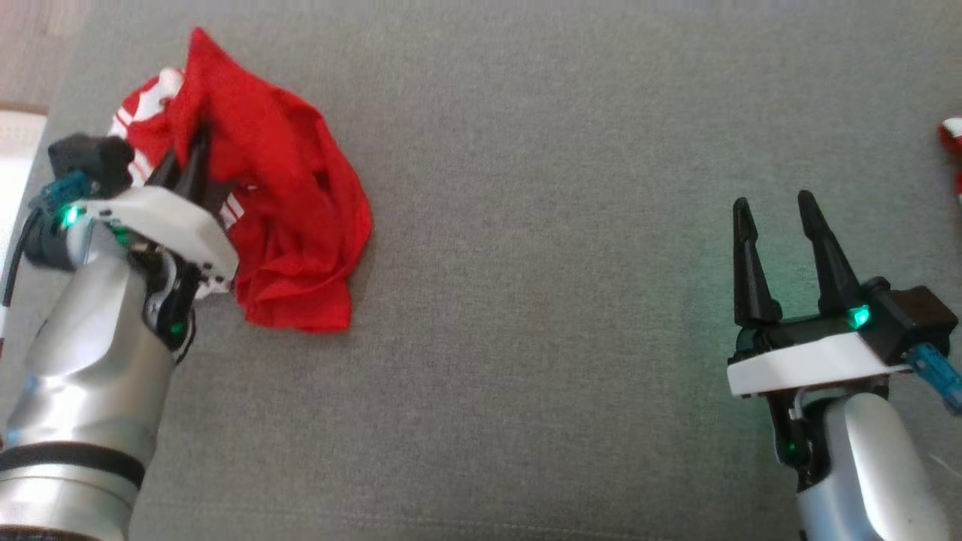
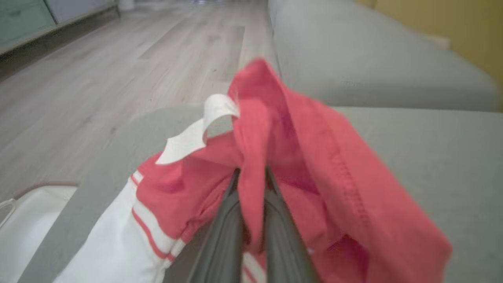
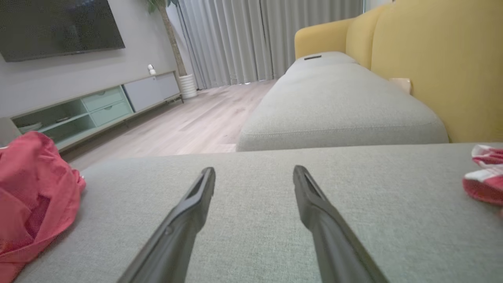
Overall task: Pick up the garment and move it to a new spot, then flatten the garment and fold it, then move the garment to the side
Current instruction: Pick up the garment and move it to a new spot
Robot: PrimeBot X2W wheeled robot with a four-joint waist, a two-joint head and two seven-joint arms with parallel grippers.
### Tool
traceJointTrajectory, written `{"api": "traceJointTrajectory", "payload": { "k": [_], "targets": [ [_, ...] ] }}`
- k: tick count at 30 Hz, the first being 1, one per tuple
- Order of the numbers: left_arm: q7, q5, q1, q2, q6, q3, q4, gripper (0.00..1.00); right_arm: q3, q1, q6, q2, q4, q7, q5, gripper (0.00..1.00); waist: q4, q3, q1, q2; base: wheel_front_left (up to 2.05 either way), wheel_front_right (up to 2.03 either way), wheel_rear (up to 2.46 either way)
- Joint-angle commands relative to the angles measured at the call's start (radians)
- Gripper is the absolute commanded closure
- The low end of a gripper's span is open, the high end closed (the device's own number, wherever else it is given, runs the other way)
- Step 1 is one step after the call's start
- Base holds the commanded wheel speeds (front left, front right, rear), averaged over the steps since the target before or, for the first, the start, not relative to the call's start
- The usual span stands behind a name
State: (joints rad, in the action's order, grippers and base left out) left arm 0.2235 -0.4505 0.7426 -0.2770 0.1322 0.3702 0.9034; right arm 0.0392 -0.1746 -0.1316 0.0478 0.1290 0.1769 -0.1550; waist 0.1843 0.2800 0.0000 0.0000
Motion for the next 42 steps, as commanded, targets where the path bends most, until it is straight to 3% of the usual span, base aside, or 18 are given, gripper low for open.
{"api": "traceJointTrajectory", "payload": {
  "k": [1,10,21,27,34,39,40,41,42],
  "targets": [
    [0.018,-0.005,0.048,-0.047,-0.002,-0.027,-0.047,1.00,0.029,-0.014,0.001,0.002,-0.025,0.012,-0.008,0.00,-0.007,-0.026,0.0000,0.0000,0.00,0.00,0.00],
    [0.038,0.009,-0.055,0.007,-0.016,-0.055,-0.343,1.00,0.057,0.005,0.001,0.002,0.023,0.040,-0.054,0.00,-0.031,-0.104,0.0000,0.0000,0.00,0.00,0.00],
    [0.028,0.037,-0.102,0.119,-0.056,0.027,-0.538,1.00,0.103,-0.012,0.001,0.002,0.052,0.061,-0.085,0.00,-0.126,-0.115,0.0000,0.0000,0.00,0.00,0.00],
    [0.016,0.040,-0.055,0.192,-0.084,0.083,-0.586,1.00,0.123,-0.029,0.001,0.002,0.063,0.070,-0.102,0.00,-0.215,-0.106,0.0000,0.0000,0.00,0.00,0.00],
    [0.018,0.025,0.037,0.221,-0.140,0.123,-0.588,1.00,0.156,-0.046,0.001,0.002,0.072,0.078,-0.126,0.00,-0.313,-0.086,0.0000,0.0000,0.00,0.00,0.00],
    [0.025,0.003,0.122,0.226,-0.182,0.133,-0.514,1.00,0.177,-0.057,0.001,0.002,0.080,0.083,-0.142,0.00,-0.364,-0.064,0.0000,0.0000,0.00,0.00,0.00],
    [0.024,-0.001,0.135,0.226,-0.189,0.137,-0.485,0.56,0.180,-0.059,0.001,0.002,0.082,0.083,-0.145,0.00,-0.370,-0.062,0.0000,0.0000,0.00,0.00,0.00],
    [0.025,-0.003,0.147,0.226,-0.188,0.144,-0.459,0.00,0.183,-0.061,0.001,0.002,0.084,0.083,-0.147,0.00,-0.373,-0.060,0.0000,0.0000,0.00,0.00,0.00],
    [0.026,-0.001,0.160,0.226,-0.190,0.149,-0.436,0.00,0.184,-0.063,0.001,0.002,0.086,0.084,-0.149,0.00,-0.375,-0.057,0.0000,0.0000,0.00,0.00,0.00]
  ]
}}
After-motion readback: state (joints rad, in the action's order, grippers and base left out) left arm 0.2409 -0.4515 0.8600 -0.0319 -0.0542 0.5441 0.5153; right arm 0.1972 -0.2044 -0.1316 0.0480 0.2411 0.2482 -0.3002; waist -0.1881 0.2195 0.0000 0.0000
